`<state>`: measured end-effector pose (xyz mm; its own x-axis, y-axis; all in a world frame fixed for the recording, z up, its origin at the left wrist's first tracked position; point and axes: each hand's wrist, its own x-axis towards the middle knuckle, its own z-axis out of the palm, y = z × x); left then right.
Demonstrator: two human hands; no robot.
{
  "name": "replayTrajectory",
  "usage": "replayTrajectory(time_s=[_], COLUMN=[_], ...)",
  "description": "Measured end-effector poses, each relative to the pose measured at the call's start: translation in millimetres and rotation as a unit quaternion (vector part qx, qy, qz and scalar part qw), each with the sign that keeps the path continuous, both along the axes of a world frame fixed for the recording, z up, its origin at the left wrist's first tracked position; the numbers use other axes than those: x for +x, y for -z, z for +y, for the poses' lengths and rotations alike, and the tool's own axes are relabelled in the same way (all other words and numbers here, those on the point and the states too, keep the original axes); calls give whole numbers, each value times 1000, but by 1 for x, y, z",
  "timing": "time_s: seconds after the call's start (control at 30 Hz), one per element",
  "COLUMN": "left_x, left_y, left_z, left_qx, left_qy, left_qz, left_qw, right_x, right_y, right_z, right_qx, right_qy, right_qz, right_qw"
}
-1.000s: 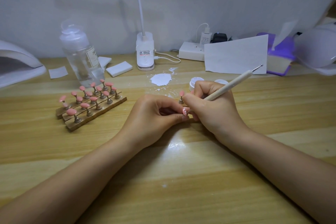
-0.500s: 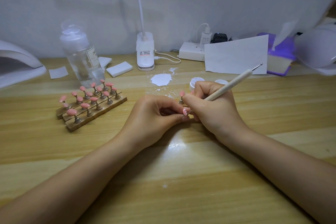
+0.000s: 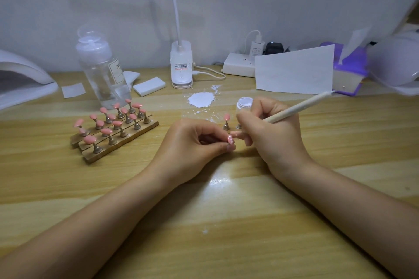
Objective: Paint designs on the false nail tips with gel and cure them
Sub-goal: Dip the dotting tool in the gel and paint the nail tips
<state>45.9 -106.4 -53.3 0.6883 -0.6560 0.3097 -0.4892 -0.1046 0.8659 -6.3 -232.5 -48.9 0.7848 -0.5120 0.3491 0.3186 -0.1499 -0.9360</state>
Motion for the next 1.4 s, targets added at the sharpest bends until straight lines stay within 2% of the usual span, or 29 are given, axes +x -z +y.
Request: replayTrajectory(time_s=[0.1,0.27,0.33,0.43,0.53,0.7,0.8,1.03,1.4], left_x=[0,0,0,0,-1,-1,-1,-1,-1], left_y=[0,0,0,0,-1,-2,-3,-3,-3], left_z=[0,0,1,0,1,1,1,1,1], left_qx=[1,2,4,10,15,16,14,14,16], left_qy=[-4,-9,-7,-19,-25,-24,-23,-21,-19], left_qz=[9,9,9,5,6,14,12,14,18], left_qw=[1000,1000,1000,1000,1000,999,1000,1000,1000], right_x=[-2,2,5,16,33,52,57,63,60], right_y=[-4,-22,-32,-43,-52,-49,-41,-28,-26], right_z=[-2,-16,-26,-42,-57,-72,-73,-69,-64], right_qx=[73,94,53,-70,-148,-243,-256,-284,-306], right_qy=[29,39,46,40,22,37,35,48,64], right_qz=[-33,-16,-4,50,126,195,232,238,195], right_qw=[996,995,998,996,981,949,938,928,929])
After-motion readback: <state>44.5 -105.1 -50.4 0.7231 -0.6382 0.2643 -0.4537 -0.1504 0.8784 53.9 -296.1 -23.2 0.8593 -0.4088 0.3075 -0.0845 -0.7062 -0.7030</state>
